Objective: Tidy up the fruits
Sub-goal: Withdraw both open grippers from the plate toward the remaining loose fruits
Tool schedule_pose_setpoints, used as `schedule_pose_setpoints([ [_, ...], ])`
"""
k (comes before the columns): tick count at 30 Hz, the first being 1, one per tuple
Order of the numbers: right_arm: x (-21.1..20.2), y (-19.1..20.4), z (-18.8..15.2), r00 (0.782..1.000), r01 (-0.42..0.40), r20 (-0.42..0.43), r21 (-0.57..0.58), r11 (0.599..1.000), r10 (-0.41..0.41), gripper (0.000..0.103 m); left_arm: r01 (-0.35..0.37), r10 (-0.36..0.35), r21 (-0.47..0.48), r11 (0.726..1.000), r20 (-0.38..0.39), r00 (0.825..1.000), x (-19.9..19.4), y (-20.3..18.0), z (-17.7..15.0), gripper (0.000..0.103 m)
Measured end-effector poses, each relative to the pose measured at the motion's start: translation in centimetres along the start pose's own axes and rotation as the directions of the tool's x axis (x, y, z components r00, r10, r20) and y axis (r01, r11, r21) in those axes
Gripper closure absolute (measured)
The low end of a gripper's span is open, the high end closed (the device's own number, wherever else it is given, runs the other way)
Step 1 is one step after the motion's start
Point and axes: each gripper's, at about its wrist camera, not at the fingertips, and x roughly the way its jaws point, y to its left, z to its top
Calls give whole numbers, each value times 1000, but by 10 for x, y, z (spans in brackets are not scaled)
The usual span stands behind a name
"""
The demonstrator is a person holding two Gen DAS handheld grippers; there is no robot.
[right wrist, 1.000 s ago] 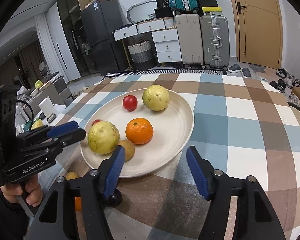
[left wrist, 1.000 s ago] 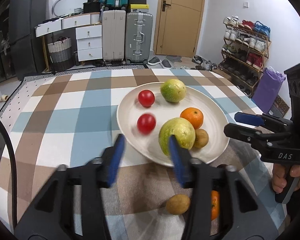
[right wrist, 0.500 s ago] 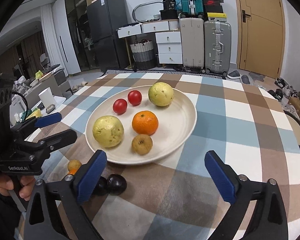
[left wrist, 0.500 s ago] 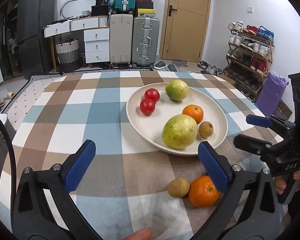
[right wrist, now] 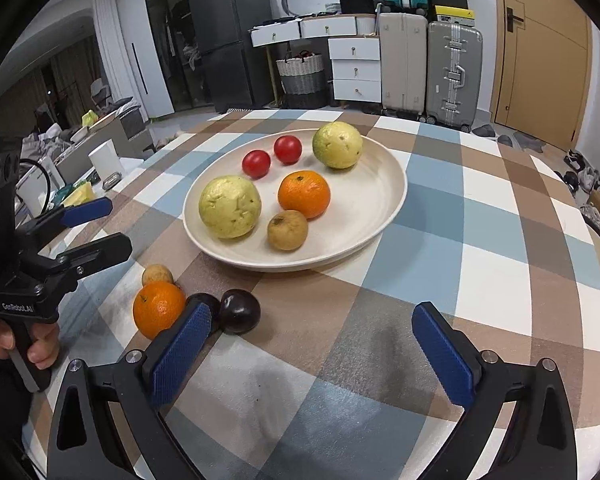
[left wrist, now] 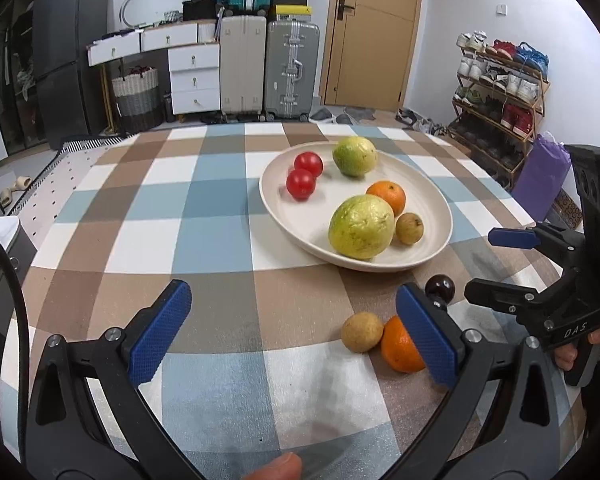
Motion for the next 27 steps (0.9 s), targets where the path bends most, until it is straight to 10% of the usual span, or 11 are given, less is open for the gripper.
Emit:
schedule_pose_setpoints([
  [13, 11, 8, -3, 997, -43, -63, -20, 999, 42, 1, 0, 0, 1, 1000, -2, 1000, 3, 1, 0, 1],
  [27, 12, 7, 3, 979, -194, -59, 57, 979, 197, 48, 10, -10, 19, 1000, 3, 1000, 1, -5, -2, 1],
])
